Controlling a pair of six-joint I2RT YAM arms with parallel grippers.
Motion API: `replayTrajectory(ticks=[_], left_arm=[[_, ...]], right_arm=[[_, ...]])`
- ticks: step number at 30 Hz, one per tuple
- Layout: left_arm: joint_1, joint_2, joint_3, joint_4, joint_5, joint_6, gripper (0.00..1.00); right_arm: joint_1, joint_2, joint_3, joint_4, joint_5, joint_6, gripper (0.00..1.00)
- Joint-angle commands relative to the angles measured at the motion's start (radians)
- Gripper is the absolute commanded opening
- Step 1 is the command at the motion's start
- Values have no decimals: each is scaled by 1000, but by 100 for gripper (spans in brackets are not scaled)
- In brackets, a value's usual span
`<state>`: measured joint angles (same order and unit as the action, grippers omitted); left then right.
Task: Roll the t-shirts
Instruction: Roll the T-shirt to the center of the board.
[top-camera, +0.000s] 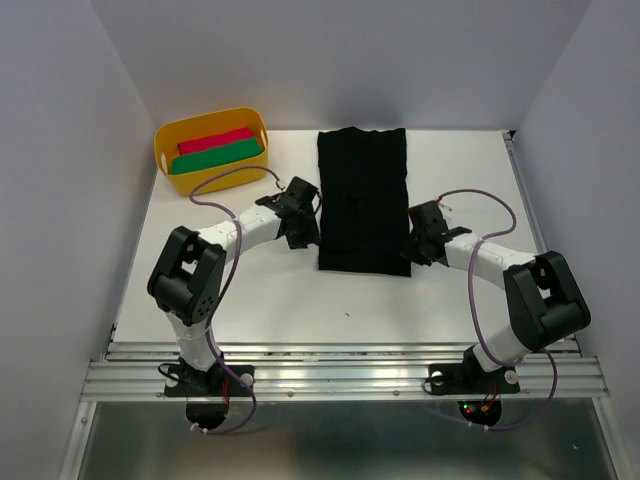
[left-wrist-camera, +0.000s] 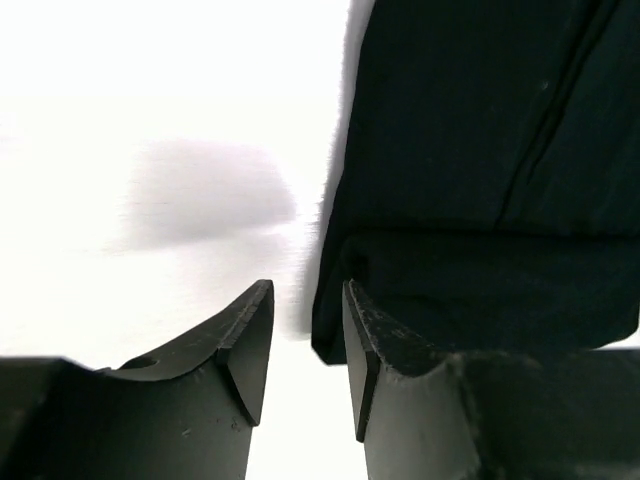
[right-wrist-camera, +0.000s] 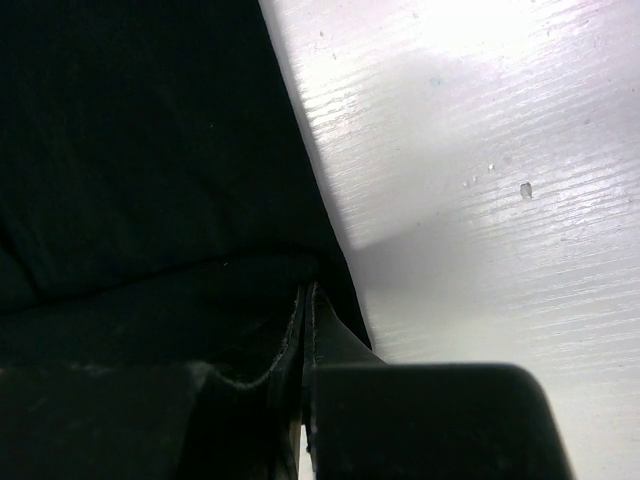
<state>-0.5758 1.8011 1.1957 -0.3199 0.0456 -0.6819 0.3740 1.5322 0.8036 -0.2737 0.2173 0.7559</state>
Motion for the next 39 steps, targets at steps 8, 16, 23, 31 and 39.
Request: replayTrajectory(ticks=[8,16,23,31,39], left_arm=[[-128,-155,24,11,-55,-5,30],[-136,-65,-27,143,40,-21,26],[-133,52,38,120,16,-1,21],[-119,60,45,119,2,15,20],[-99,46,41,116,-12,15,19]], right_arm=[[-6,2,19,19,24,-23,5],[-6,-49,40,-8,22,-35,21],[-6,-138,95,-77,2,-75,35],[29,-159,114,-76,-94,-66,31],[52,-29,124,-24,-113,-72,17]])
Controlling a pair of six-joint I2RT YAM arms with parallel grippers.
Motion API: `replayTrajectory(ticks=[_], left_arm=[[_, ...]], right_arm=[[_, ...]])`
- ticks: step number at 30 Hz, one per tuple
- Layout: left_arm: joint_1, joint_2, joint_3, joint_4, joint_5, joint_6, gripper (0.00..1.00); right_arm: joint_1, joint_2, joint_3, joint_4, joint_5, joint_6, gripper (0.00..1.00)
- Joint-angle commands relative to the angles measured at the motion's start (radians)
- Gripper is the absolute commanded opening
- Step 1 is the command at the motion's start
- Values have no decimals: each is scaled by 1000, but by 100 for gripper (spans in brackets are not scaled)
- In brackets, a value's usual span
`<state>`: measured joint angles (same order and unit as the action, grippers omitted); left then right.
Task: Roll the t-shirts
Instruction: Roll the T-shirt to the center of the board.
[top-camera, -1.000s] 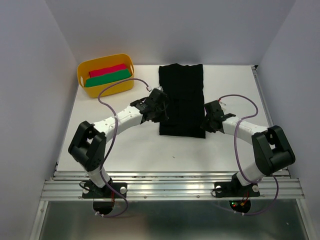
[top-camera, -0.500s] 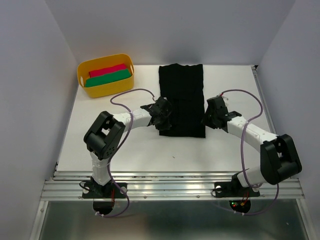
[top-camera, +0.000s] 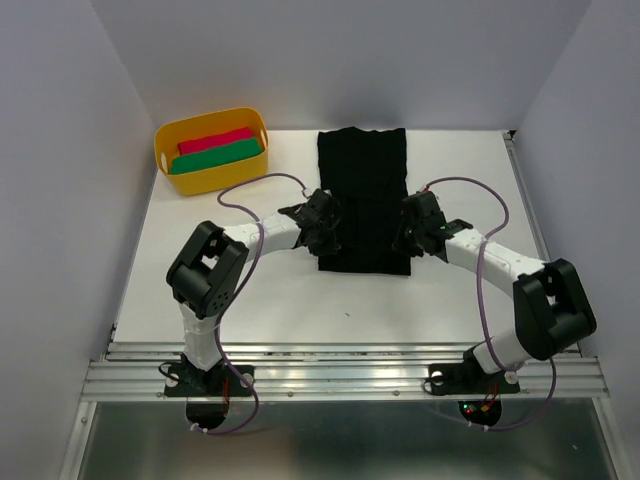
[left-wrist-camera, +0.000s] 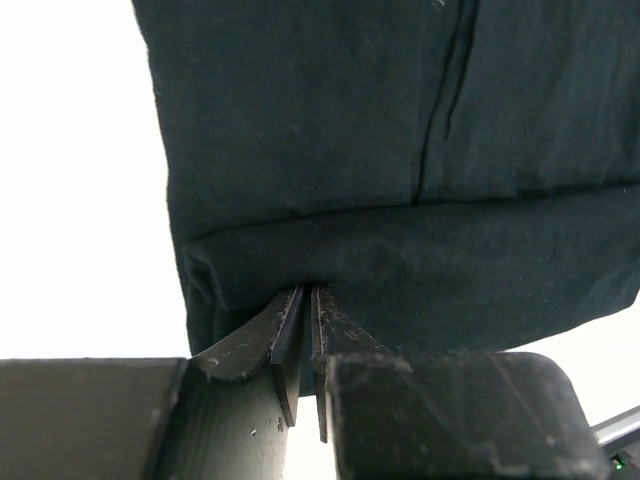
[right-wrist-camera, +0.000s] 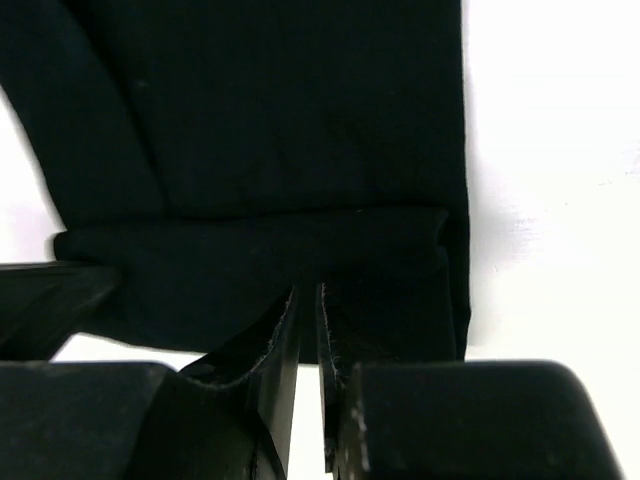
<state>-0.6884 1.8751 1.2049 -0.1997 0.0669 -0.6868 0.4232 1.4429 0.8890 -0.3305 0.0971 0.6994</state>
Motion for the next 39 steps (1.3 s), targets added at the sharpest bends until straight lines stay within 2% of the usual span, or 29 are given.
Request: replayTrajectory(ticks=[1,7,11,18,24,31,36,39], left_arm=[[16,-33,30,-6,-38,20,19],[76,-19,-1,34,-46,39,19],[82,18,13,20,-29,64,17],[81,-65,12,3,-24,56,17],[73,-125,5,-7,-30,43,17],[73,-48,-22,19,-30,36,17],[50,-103,-22,0,-56,53,17],[17,-136,13,-20,-53,50,17]], right_arm=[[3,82,51,36,21,-20,17],[3,217,70,42,58,-52,14],[3,153,73,35,56,-57,14],[3,19,71,-13,133,-80,16],[-18,80,42,-7,128,-80,16],[-27,186,14,31,122,-89,15],[-27,88,21,13,122,-87,15],[-27,34,51,2,47,-98,15]])
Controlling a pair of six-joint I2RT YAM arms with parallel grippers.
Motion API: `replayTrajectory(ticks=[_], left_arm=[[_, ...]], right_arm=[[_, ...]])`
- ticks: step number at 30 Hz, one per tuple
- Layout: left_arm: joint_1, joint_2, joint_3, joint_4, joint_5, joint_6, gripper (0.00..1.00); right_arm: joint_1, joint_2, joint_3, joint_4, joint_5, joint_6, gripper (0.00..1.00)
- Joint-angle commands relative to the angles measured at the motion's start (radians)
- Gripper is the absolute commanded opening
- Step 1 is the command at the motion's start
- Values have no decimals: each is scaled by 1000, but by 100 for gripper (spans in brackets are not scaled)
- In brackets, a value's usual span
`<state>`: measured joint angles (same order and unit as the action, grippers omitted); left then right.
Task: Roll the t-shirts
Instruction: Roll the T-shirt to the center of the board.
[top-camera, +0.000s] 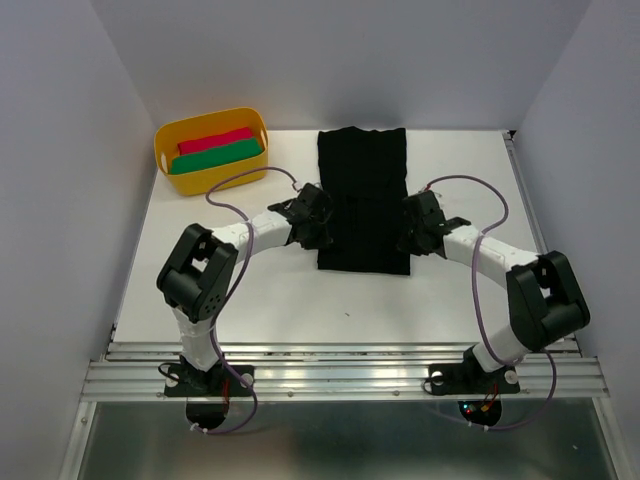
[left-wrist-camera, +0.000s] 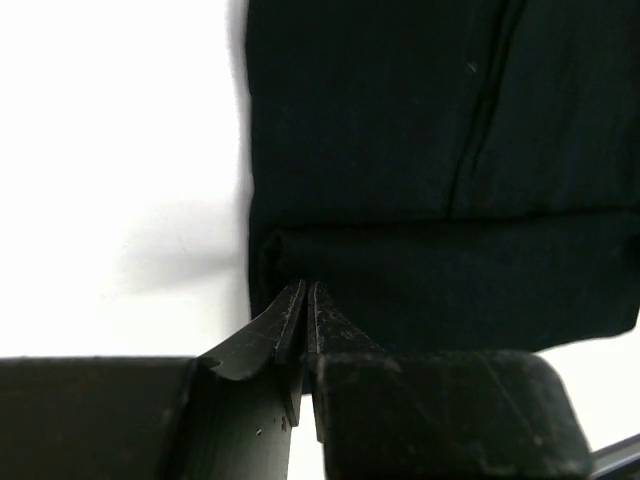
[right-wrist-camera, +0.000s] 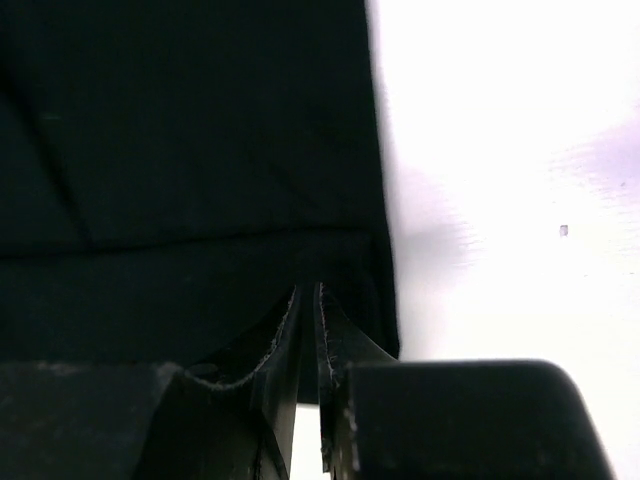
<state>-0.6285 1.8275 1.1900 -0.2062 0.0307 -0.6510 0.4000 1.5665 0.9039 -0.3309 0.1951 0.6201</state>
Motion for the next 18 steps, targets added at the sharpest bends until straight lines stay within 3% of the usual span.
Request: replayTrajectory(ticks=[1,10,18], left_arm=[[-54,-92,36,-16,-12,10,17],[-143,-22,51,67,107,-52,17],[-145,62,-6,133,120,-65,17]], right_arm=[[-4,-95,41,-2,-68,-16,15],[36,-63,12,59,-235,40,15],[36,16,-26,73,-229,49,16]])
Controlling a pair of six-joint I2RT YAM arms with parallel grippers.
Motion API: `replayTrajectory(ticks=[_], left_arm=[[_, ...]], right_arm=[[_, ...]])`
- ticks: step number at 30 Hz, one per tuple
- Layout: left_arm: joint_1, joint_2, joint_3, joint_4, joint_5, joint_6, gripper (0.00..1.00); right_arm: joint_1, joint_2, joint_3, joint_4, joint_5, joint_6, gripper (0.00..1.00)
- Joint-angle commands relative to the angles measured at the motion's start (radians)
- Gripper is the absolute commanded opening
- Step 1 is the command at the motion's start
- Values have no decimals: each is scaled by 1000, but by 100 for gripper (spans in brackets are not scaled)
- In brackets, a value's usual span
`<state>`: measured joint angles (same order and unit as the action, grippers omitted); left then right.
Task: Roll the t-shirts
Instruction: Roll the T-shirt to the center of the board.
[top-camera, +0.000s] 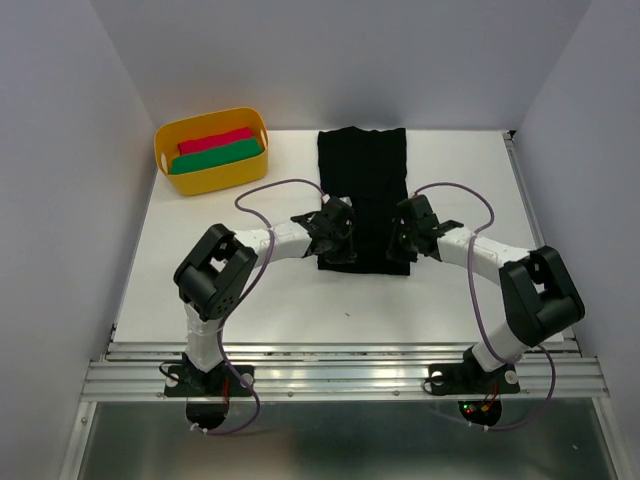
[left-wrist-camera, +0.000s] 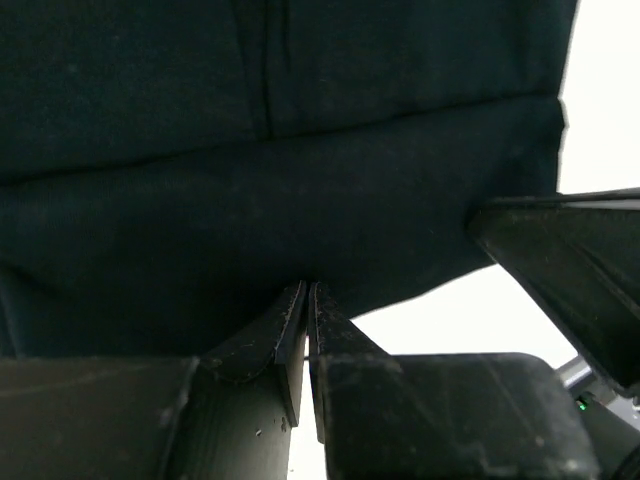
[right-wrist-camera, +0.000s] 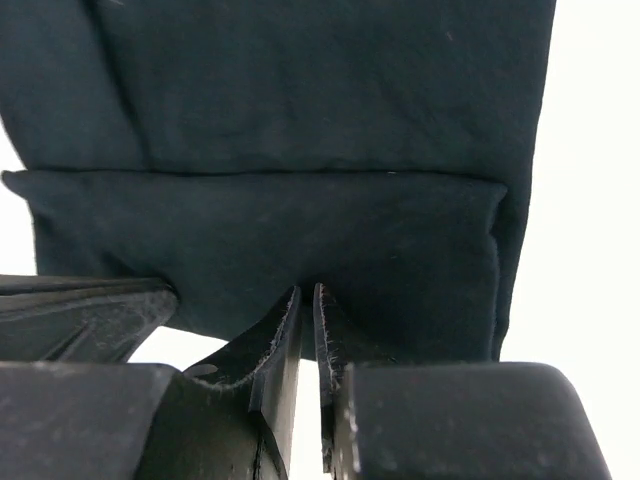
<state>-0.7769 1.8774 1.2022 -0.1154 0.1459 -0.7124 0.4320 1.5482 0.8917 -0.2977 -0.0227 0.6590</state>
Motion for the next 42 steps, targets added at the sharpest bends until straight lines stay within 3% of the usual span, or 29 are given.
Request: replayTrajectory(ticks=[1,6,9,18,24,34,38,42], left_arm=[[4,28,-12,31,-2,-1,17],[4,60,-18,3,-49,7,14],[4,2,-20,-9,-52,7,14],[14,-204,-72,-115,-173,19,16],[25,-173,-139,-104,-247,2,16],[22,-75,-196,-38,-239,-19,15],[22,-115,-205,-52,-250,-24,15],[24,-198,-201,-101,-279,-25,17]], right_arm=[[4,45,-14,34,6,14,16],[25,27,-5,-13,70,-1,15],[54,-20,45,-69,144,-13,15],[73,-73,33,-50,96,14,17],[73,-86,4,-106,260,1,19],[64,-25,-74,-77,280,5,19],[63,20,-97,-55,267,8,18],[63,-54,-96,-66,271,5,18]])
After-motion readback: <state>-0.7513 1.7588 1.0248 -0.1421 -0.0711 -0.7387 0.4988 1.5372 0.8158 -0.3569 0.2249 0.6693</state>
